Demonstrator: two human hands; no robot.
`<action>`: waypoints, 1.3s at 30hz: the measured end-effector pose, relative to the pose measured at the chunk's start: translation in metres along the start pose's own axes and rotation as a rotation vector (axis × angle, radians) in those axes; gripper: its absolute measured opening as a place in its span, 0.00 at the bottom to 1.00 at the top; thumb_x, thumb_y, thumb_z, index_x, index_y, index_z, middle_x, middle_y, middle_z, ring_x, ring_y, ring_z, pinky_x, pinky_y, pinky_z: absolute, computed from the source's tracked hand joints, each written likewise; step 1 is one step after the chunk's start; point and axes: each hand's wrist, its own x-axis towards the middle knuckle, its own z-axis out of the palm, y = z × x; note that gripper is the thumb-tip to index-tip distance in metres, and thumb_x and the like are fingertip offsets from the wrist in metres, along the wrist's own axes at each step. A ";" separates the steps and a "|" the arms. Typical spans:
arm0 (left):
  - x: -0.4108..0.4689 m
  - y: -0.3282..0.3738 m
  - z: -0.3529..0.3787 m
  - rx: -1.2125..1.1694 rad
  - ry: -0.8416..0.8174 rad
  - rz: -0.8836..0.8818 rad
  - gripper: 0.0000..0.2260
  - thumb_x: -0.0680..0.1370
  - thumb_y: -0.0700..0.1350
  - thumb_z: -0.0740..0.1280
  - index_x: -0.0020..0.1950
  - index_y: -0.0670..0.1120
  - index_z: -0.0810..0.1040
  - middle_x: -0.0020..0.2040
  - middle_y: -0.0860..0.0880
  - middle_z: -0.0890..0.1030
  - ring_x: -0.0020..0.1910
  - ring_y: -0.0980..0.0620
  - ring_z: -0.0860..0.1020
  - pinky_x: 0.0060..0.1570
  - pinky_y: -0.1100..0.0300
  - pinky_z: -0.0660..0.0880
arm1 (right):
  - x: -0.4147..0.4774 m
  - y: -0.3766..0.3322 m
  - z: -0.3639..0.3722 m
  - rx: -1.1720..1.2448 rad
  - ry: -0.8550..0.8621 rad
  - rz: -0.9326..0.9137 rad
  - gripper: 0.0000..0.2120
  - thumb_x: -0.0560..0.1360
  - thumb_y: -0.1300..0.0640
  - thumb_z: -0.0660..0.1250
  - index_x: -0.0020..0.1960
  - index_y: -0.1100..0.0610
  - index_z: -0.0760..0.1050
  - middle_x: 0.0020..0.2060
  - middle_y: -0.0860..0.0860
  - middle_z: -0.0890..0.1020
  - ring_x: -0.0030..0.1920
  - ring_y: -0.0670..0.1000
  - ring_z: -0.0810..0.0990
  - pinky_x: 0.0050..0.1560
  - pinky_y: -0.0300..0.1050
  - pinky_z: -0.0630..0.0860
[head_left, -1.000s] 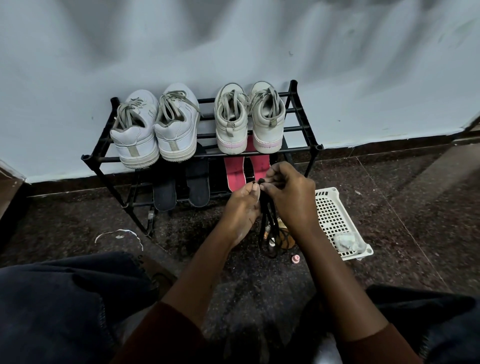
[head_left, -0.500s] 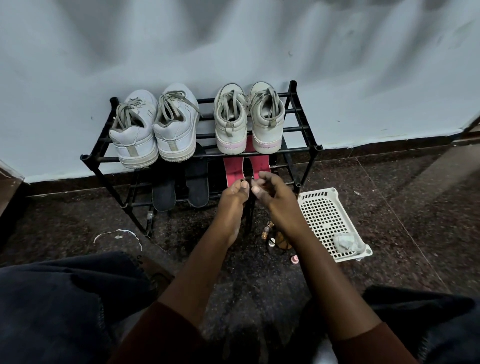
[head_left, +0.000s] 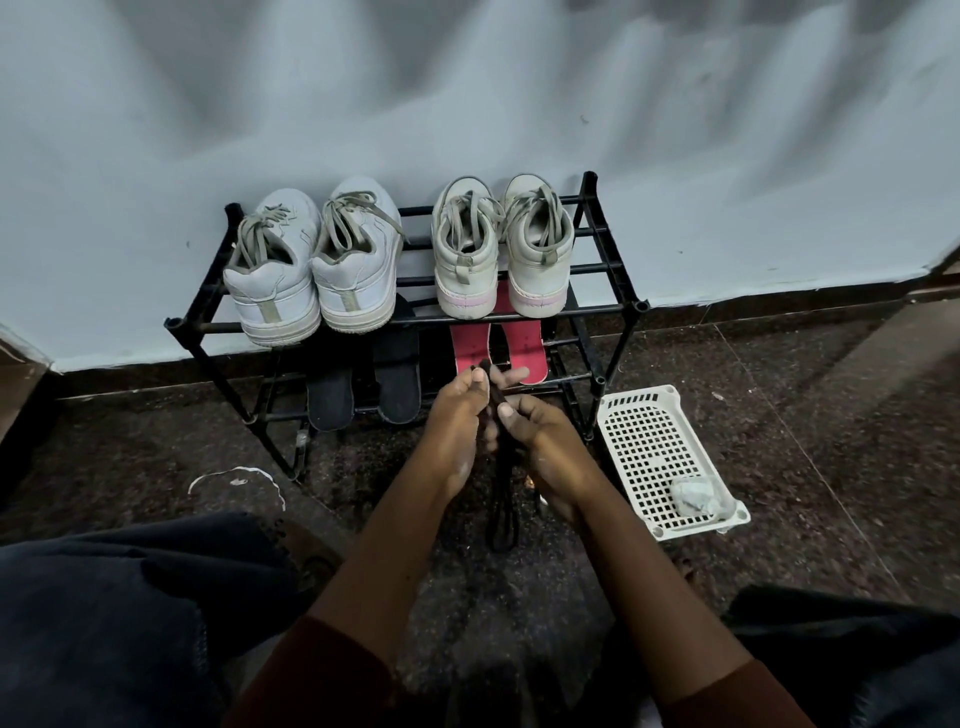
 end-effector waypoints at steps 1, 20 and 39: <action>0.001 0.000 -0.001 -0.077 0.024 -0.013 0.13 0.84 0.44 0.50 0.43 0.46 0.70 0.50 0.46 0.82 0.26 0.54 0.74 0.22 0.64 0.68 | 0.000 0.000 -0.003 0.025 -0.026 0.015 0.10 0.80 0.62 0.57 0.45 0.63 0.74 0.31 0.52 0.75 0.32 0.46 0.73 0.38 0.38 0.71; 0.005 -0.009 -0.010 0.873 -0.043 0.098 0.18 0.82 0.56 0.50 0.73 0.63 0.60 0.75 0.43 0.59 0.72 0.45 0.60 0.70 0.47 0.55 | 0.002 -0.024 -0.051 -0.531 0.045 0.081 0.07 0.75 0.67 0.64 0.49 0.66 0.81 0.33 0.46 0.80 0.26 0.34 0.73 0.34 0.29 0.69; 0.011 -0.006 -0.036 1.286 0.146 -0.027 0.19 0.82 0.57 0.51 0.58 0.50 0.77 0.67 0.41 0.62 0.68 0.43 0.59 0.64 0.48 0.53 | -0.007 -0.041 -0.083 -0.572 0.004 0.124 0.08 0.73 0.65 0.67 0.36 0.66 0.81 0.51 0.50 0.83 0.45 0.56 0.82 0.41 0.43 0.74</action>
